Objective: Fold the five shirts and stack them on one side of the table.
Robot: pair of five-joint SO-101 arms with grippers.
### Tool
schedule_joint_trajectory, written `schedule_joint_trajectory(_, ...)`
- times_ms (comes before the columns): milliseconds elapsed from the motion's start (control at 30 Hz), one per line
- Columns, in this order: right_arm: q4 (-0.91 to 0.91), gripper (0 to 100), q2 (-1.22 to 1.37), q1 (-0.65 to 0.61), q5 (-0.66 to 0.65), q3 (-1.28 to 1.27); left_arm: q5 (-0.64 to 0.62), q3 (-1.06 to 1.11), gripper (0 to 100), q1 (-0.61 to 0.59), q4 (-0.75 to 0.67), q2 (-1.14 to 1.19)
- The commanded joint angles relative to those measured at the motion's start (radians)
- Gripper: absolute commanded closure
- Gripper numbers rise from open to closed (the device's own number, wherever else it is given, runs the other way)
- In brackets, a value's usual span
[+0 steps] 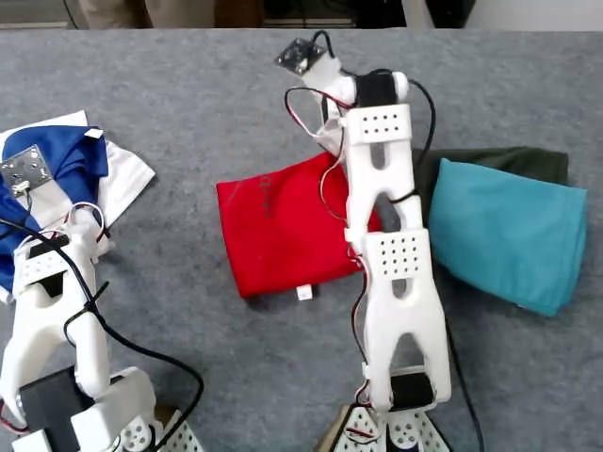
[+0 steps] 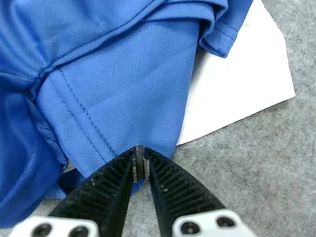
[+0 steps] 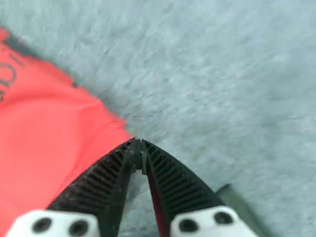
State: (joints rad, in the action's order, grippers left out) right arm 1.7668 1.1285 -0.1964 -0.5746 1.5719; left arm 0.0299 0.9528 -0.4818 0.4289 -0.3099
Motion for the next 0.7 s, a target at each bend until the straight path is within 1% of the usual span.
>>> schedule_joint_trajectory(0, 0.020, 98.8, -0.008, 0.022, 0.009, 0.101, 0.011, -0.002, 98, 0.002, -0.014, -0.018)
schedule_joint_trajectory(67, 0.023, 98.9, -0.044, 0.030, 0.023, 0.082, 0.011, -0.002, 98, 0.002, -0.014, -0.018)
schedule_joint_trajectory(133, 0.023, 99.0, -0.114, 0.036, 0.087, 0.022, 0.011, -0.002, 98, 0.002, -0.014, -0.018)
schedule_joint_trajectory(200, 0.023, 99.0, -0.214, 0.039, 0.150, -0.076, 0.011, -0.002, 98, 0.002, -0.012, -0.018)
schedule_joint_trajectory(267, 0.023, 99.0, -0.337, 0.031, 0.190, -0.229, 0.011, -0.002, 98, 0.002, -0.011, -0.018)
schedule_joint_trajectory(400, 0.015, 99.0, -0.584, -0.024, 0.192, -0.615, 0.011, -0.002, 98, 0.002, -0.009, -0.018)
schedule_joint_trajectory(500, -0.041, 99.0, -0.677, -0.050, 0.192, -0.863, 0.011, -0.002, 98, 0.003, -0.009, -0.018)
schedule_joint_trajectory(567, -0.117, 99.0, -0.693, -0.051, 0.195, -0.977, 0.011, -0.002, 98, 0.003, -0.009, -0.018)
schedule_joint_trajectory(667, -0.219, 99.0, -0.691, -0.050, 0.195, -1.063, 0.011, -0.002, 98, 0.003, -0.009, -0.018)
